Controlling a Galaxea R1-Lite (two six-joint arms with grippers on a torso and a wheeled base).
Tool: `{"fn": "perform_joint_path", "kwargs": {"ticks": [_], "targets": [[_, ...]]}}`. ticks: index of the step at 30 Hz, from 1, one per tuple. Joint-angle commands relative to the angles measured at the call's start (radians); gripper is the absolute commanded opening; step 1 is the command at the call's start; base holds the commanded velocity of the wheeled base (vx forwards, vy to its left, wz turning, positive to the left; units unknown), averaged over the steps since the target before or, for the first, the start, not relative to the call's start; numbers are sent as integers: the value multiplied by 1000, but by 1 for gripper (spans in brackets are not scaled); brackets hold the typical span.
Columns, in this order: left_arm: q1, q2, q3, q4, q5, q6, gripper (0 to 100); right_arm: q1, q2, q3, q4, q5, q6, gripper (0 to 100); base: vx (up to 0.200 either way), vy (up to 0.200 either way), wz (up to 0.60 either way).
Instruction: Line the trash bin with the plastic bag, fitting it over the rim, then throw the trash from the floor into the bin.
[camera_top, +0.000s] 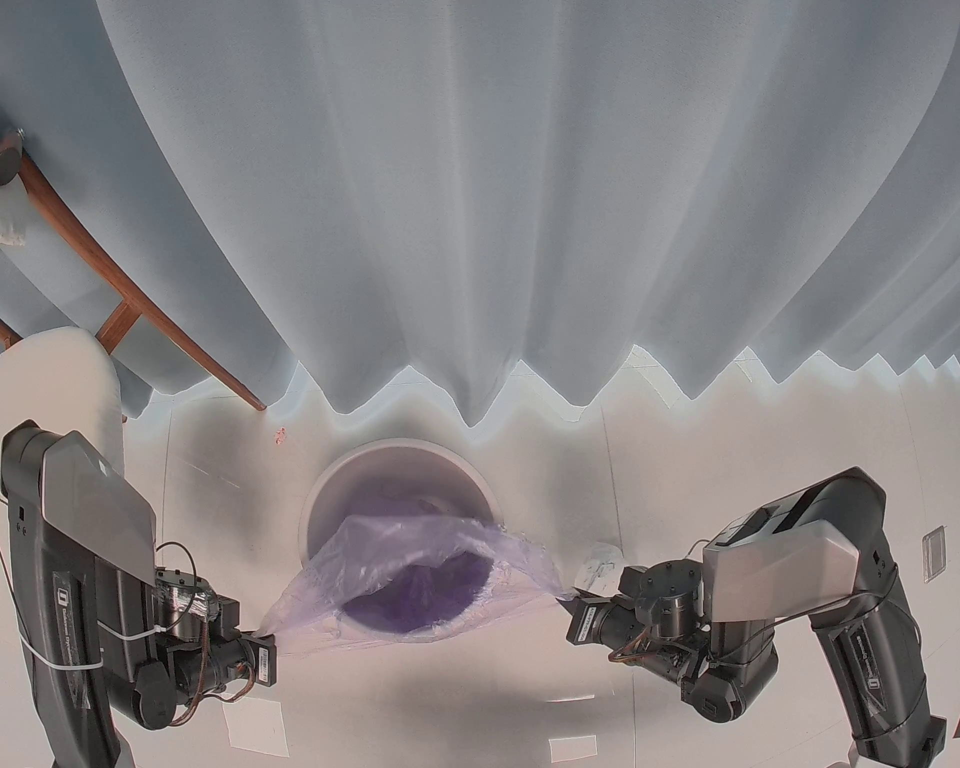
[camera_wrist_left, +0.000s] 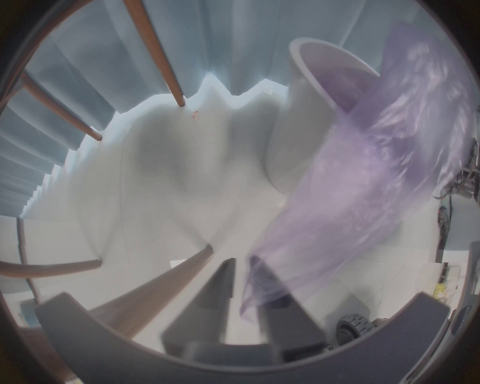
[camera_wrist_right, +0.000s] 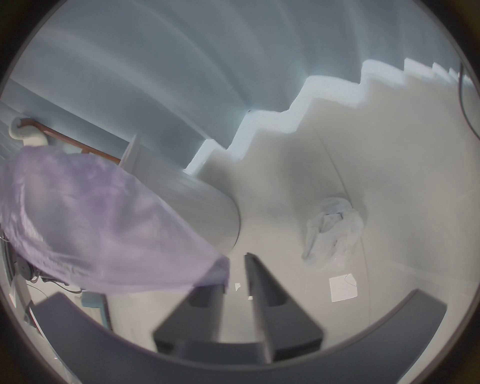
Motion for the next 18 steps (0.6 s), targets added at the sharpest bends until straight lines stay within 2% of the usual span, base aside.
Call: {"fn": "perform_joint_path", "kwargs": {"ticks": [1,8,13,18], "targets": [[-11,-4,5,-5,-10,-6,100,11,-42,57,-20,9,11,100,0,0,0],[-24,-59,36,-4,-11,-14,100,64,-117,241,-20,38,46,100,0,0,0],[-40,-136,36,-4,-19,-20,100,93,-183,281,-20,40,48,100,0,0,0],[-101,-252,36,-2,-22,-83,100,124,-244,301,-20,41,64,100,0,0,0]]}}
